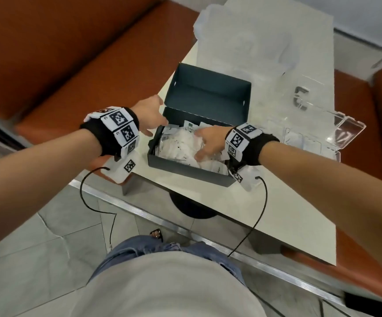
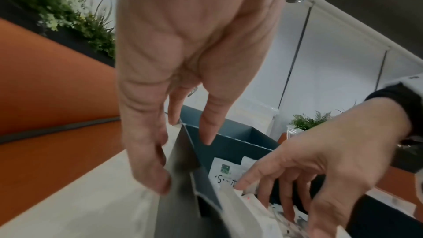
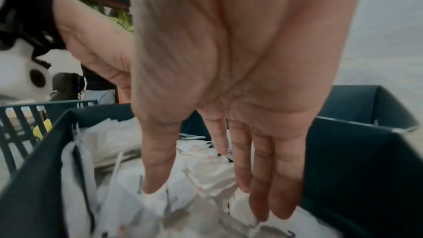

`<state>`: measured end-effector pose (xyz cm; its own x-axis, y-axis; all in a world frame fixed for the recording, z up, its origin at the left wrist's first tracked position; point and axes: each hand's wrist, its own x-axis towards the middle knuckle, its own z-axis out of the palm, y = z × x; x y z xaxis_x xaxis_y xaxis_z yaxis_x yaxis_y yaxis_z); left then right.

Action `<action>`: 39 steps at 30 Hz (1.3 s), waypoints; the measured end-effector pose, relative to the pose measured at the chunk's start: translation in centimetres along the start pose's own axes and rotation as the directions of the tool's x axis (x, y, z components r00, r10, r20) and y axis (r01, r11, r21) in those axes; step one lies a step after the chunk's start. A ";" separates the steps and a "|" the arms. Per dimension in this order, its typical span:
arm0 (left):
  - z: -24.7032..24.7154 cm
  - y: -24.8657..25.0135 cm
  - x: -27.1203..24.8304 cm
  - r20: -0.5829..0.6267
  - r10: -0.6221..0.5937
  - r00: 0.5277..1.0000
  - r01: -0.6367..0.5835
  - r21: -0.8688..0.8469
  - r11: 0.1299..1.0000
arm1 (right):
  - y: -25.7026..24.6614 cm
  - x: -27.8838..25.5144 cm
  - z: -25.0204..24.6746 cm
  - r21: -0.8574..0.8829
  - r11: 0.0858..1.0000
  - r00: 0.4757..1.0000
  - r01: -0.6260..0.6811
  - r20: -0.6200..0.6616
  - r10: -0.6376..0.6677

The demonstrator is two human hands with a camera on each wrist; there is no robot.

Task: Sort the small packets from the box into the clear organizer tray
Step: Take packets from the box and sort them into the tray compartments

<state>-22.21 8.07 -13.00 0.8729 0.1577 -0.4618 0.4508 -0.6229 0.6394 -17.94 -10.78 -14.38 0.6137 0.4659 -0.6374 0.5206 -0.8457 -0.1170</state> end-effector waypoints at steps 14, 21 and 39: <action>-1.3 -1.5 0.9 0.199 -0.007 0.980 0.032 -0.125 0.992 | -5.1 2.6 -0.8 0.674 0.724 0.989 -0.146 0.126 0.083; -1.4 -1.7 1.3 0.206 -0.016 0.979 0.051 -0.167 0.985 | -7.3 2.4 -1.4 0.772 0.625 0.988 -0.115 0.154 -0.009; -1.1 -2.5 1.8 0.180 -0.011 0.984 0.052 -0.222 0.974 | -6.7 2.0 -0.6 0.721 0.687 0.995 -0.092 0.040 0.091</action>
<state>-21.59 10.75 -14.75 0.8198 0.0239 -0.5722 0.5257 -0.4278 0.7353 -19.83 -4.02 -14.36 0.6346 0.3759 -0.6753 -0.1269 -0.8112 -0.5708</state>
